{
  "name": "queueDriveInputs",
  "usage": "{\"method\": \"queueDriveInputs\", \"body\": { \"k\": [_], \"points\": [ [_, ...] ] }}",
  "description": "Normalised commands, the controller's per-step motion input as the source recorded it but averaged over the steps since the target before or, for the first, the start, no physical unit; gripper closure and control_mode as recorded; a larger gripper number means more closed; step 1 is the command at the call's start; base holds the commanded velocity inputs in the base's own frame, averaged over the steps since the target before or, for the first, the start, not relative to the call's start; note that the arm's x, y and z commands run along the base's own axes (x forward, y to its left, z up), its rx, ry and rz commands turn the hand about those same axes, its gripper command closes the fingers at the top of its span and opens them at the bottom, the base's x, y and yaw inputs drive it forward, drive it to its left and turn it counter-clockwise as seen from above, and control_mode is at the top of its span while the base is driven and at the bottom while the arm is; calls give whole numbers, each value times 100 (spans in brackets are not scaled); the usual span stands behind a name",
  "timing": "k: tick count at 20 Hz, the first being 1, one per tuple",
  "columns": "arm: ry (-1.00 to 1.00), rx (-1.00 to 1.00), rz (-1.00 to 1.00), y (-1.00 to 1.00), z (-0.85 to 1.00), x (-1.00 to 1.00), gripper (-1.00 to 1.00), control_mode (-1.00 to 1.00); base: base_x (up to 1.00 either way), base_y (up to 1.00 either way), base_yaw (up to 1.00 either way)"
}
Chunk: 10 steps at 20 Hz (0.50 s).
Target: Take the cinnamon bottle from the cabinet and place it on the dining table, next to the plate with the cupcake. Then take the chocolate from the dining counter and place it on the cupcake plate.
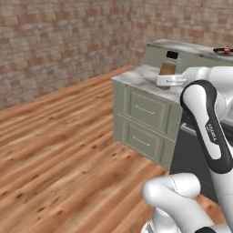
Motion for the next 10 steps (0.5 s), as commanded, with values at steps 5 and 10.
{"method": "queueDriveInputs", "body": {
  "k": [5, 10],
  "points": [
    [0, 0, 0, 0, 0, 0, 100, 100, 94, 26, -14],
    [0, 0, 0, 0, 0, 0, 100, 100, 94, 26, -15]
  ]
}}
